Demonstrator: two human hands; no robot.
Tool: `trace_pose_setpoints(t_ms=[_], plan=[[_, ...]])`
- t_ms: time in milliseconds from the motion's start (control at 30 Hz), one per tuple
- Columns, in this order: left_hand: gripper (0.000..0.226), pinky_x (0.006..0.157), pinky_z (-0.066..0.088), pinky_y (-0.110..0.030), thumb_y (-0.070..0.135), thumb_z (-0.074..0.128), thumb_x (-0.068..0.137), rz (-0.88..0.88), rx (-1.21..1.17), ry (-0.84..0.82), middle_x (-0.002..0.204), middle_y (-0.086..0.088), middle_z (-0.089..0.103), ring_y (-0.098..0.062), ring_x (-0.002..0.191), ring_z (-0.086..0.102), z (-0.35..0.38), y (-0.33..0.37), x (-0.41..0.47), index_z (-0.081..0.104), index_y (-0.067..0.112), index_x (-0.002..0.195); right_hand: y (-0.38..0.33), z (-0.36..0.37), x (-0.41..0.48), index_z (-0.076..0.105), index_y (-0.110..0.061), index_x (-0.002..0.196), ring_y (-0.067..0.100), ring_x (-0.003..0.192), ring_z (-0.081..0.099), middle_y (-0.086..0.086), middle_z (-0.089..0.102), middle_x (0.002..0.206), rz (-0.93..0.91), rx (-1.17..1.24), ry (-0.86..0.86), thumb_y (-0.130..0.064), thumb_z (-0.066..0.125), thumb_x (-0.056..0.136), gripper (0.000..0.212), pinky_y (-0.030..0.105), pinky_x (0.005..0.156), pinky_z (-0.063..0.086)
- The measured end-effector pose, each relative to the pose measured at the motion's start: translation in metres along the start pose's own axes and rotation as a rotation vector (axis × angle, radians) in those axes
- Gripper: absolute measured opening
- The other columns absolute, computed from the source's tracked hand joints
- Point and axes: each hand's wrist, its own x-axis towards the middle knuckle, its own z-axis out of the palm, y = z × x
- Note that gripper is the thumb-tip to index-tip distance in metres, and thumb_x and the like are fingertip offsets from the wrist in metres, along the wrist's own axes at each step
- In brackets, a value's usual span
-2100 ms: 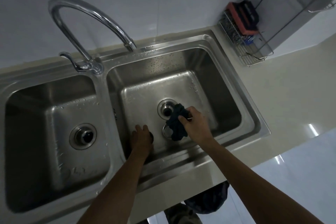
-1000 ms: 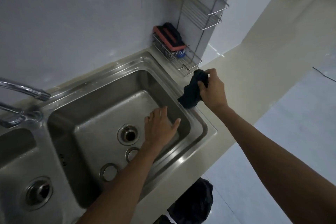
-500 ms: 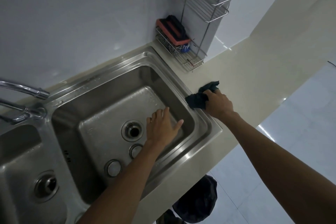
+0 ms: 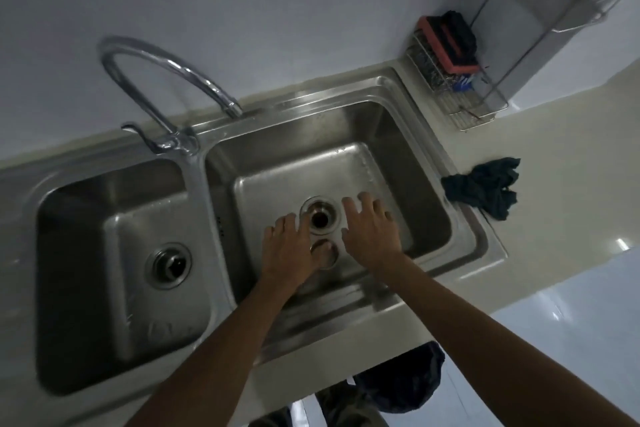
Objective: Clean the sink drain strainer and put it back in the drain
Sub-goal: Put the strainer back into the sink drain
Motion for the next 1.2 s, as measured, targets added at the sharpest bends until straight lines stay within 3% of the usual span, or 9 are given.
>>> trace_pose_setpoints(t_ms=[167,333,467,700,833,967,1200], plan=[[0.08,0.109,0.034,-0.045,0.07,0.044,0.093,-0.055,0.046,-0.043,0.149,-0.013,0.046,-0.032,0.136,0.042,0.013,-0.042,-0.031,0.036,0.017,0.153,-0.039,0.047,0.008,0.032,-0.022,0.145,0.035,0.119,0.048,0.015,0.04,0.143,-0.073,-0.093,-0.142,-0.038,0.061,0.091,0.063,0.045,0.092,0.047],[0.077,0.105,0.037,-0.045,0.07,0.046,0.092,-0.04,0.068,-0.037,0.146,-0.011,0.048,-0.031,0.132,0.045,0.021,-0.072,-0.054,0.038,0.018,0.149,-0.059,0.089,0.024,0.026,-0.025,0.15,0.04,0.128,0.042,0.017,0.027,0.156,-0.084,-0.102,-0.343,-0.033,0.049,0.096,0.06,0.049,0.096,0.044],[0.075,0.108,0.039,-0.045,0.067,0.047,0.094,0.038,0.054,-0.016,0.148,-0.012,0.047,-0.032,0.134,0.046,0.026,-0.085,-0.059,0.039,0.016,0.15,-0.058,0.107,0.032,0.018,-0.028,0.153,0.042,0.135,0.033,0.02,0.013,0.16,-0.086,-0.119,-0.524,-0.035,0.056,0.094,0.07,0.05,0.1,0.042],[0.07,0.101,0.044,-0.045,0.068,0.047,0.093,0.125,0.054,0.072,0.144,-0.01,0.055,-0.029,0.127,0.055,0.031,-0.095,-0.059,0.052,0.018,0.141,-0.06,0.114,0.042,0.024,-0.023,0.149,0.039,0.126,0.046,0.018,0.036,0.149,-0.06,-0.111,-0.499,-0.032,0.06,0.092,0.068,0.045,0.093,0.046],[0.068,0.099,0.046,-0.044,0.07,0.043,0.094,0.148,0.006,0.13,0.144,-0.007,0.056,-0.025,0.126,0.055,0.035,-0.096,-0.059,0.054,0.02,0.138,-0.053,0.106,0.064,0.033,-0.018,0.141,0.038,0.118,0.051,0.016,0.05,0.135,0.028,-0.048,-0.393,-0.04,0.061,0.09,0.063,0.044,0.088,0.047],[0.069,0.101,0.045,-0.044,0.073,0.041,0.094,0.132,-0.005,0.127,0.148,-0.006,0.052,-0.025,0.13,0.052,0.036,-0.096,-0.058,0.051,0.022,0.14,-0.045,0.094,0.093,0.035,-0.01,0.141,0.038,0.116,0.051,0.018,0.049,0.13,0.024,-0.02,-0.309,-0.046,0.078,0.077,0.086,0.045,0.086,0.05],[0.072,0.102,0.046,-0.044,0.073,0.039,0.094,0.133,0.004,0.135,0.149,-0.008,0.051,-0.025,0.131,0.052,0.034,-0.096,-0.058,0.051,0.019,0.14,-0.041,0.099,0.115,0.036,-0.011,0.141,0.039,0.117,0.047,0.018,0.042,0.131,-0.045,0.014,-0.309,-0.036,0.079,0.081,0.078,0.047,0.085,0.05]])
